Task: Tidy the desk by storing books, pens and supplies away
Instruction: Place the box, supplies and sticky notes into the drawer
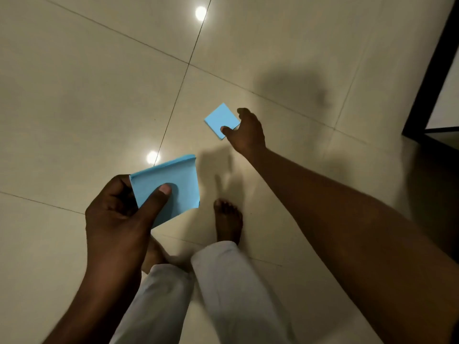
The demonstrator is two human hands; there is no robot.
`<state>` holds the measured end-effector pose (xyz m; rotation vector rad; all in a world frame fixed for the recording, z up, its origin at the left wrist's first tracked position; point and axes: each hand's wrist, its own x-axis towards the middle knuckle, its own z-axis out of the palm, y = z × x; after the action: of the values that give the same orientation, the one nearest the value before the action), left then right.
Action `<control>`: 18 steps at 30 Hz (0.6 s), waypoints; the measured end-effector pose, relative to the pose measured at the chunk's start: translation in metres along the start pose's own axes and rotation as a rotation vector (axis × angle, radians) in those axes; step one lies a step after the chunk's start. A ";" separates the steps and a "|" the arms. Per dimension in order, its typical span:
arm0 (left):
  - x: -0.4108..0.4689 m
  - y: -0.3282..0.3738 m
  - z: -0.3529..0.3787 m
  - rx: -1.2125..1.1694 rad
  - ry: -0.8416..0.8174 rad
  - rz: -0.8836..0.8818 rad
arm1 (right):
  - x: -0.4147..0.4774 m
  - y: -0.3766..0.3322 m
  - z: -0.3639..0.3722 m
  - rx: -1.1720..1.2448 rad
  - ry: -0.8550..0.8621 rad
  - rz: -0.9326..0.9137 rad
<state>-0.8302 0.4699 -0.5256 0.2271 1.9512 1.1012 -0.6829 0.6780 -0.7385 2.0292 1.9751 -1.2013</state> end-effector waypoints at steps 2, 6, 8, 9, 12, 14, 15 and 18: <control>0.019 -0.015 0.005 0.032 -0.025 0.004 | 0.026 0.017 0.020 -0.065 -0.033 0.032; 0.053 -0.042 0.008 0.096 -0.035 0.009 | 0.068 0.039 0.060 -0.149 -0.034 0.100; 0.067 -0.051 0.008 0.107 -0.032 -0.003 | 0.085 0.042 0.078 -0.184 -0.016 0.123; 0.073 -0.056 0.008 0.111 -0.031 -0.007 | 0.092 0.043 0.086 -0.223 -0.005 0.116; 0.084 -0.063 0.010 0.120 -0.031 -0.030 | 0.106 0.045 0.104 -0.372 0.046 0.085; 0.086 -0.064 0.012 0.116 -0.031 -0.044 | 0.114 0.045 0.109 -0.422 0.078 0.102; 0.086 -0.062 0.013 0.116 -0.030 -0.050 | 0.116 0.044 0.110 -0.431 0.072 0.126; 0.083 -0.051 0.017 0.124 -0.025 -0.052 | 0.118 0.047 0.105 -0.449 0.032 0.155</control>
<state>-0.8562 0.4937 -0.6183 0.2544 1.9940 0.9408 -0.7070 0.7100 -0.8983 1.9275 1.8478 -0.6249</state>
